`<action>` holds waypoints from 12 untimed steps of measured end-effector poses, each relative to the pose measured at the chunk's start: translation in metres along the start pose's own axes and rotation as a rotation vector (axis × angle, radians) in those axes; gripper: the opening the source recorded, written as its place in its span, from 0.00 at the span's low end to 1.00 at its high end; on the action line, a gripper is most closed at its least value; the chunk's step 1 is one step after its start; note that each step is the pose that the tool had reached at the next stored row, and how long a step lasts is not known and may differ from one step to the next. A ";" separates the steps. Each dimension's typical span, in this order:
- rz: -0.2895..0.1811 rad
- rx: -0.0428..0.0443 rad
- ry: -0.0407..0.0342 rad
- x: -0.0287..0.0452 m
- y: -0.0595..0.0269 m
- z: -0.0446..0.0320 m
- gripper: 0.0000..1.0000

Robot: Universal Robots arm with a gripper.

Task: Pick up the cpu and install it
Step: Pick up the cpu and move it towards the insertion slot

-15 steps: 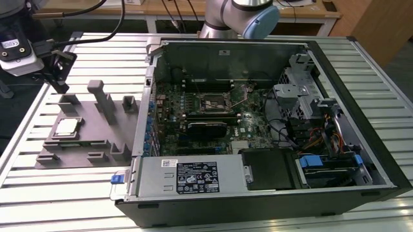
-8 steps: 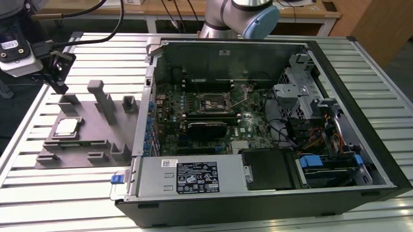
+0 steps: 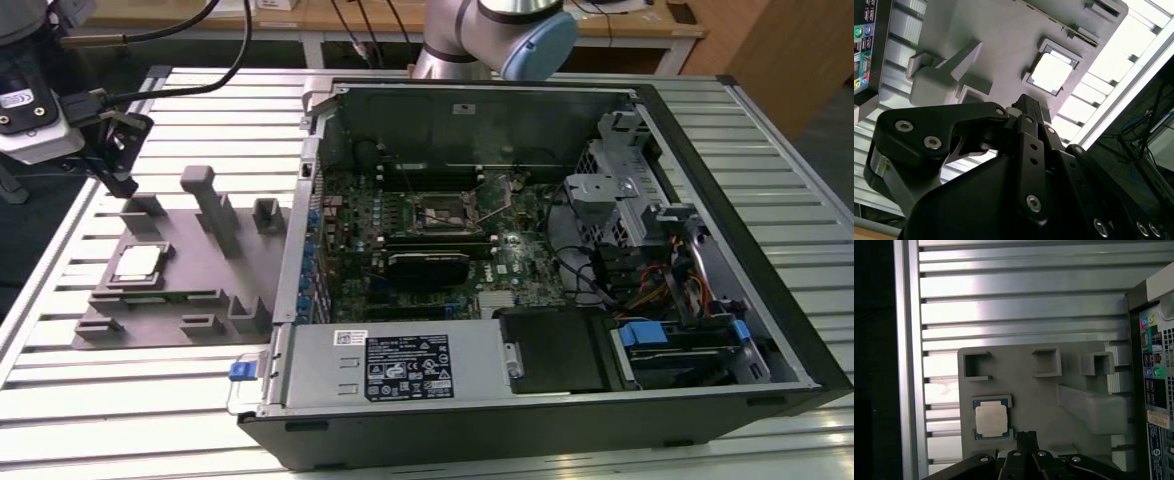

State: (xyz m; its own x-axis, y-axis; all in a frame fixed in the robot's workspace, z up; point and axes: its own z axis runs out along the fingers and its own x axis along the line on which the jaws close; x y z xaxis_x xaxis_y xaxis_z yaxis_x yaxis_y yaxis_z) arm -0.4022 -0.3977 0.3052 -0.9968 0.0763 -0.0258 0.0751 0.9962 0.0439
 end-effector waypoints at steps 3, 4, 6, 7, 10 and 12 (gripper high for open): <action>0.000 0.0007 0.0000 0.0024 -0.0003 0.0028 0.11; 0.000 0.0010 0.0000 0.0031 -0.0004 0.0039 0.11; 0.000 0.0028 -0.0001 0.0041 -0.0006 0.0059 0.11; 0.000 0.0042 -0.0001 0.0044 -0.0007 0.0068 0.11; 0.000 0.0075 -0.0001 0.0056 -0.0009 0.0104 0.11; 0.000 0.0089 0.0001 0.0067 -0.0010 0.0130 0.11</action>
State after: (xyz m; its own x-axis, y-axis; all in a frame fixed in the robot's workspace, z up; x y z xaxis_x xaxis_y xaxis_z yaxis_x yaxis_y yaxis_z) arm -0.4086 -0.3977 0.2920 -0.9968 0.0761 -0.0257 0.0751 0.9966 0.0350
